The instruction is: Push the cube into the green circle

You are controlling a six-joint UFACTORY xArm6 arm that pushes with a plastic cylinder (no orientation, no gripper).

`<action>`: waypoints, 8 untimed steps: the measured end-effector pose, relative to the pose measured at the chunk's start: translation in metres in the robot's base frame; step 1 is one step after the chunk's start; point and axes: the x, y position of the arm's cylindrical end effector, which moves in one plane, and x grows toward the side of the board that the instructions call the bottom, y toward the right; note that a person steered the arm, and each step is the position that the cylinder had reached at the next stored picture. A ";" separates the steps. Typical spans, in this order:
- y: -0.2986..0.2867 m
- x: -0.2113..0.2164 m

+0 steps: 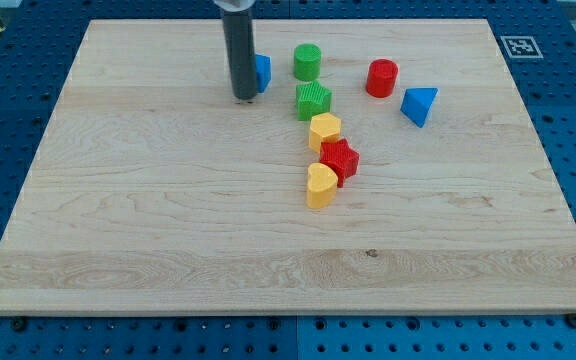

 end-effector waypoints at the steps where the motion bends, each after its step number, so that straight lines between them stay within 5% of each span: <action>1: 0.010 -0.015; 3: 0.010 -0.051; 6: -0.088 -0.084; 8: -0.049 -0.101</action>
